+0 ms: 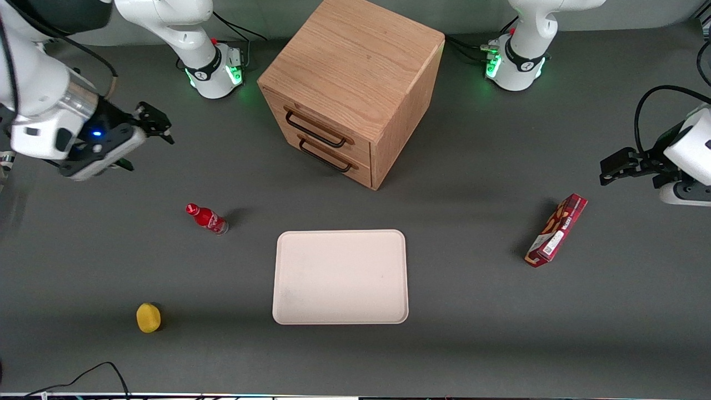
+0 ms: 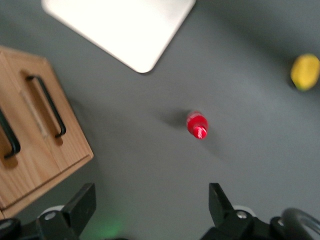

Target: Open upper drawer

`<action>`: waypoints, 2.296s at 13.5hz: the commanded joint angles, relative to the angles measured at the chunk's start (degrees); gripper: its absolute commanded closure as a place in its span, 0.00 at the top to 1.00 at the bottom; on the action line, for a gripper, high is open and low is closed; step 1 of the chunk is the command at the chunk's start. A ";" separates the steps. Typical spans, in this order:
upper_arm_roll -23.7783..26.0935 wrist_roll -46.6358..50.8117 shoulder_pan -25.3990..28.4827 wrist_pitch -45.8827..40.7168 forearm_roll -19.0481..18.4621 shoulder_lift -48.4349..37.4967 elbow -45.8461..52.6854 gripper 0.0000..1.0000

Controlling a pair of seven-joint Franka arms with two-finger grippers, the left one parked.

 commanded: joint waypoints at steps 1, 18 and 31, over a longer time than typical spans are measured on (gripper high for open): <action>3.27 -5.68 -0.01 -0.55 1.16 3.12 3.48 1.00; 14.71 -1.11 3.24 15.00 16.53 8.93 -9.96 1.00; 19.72 3.54 3.15 23.88 16.80 8.75 -19.28 1.00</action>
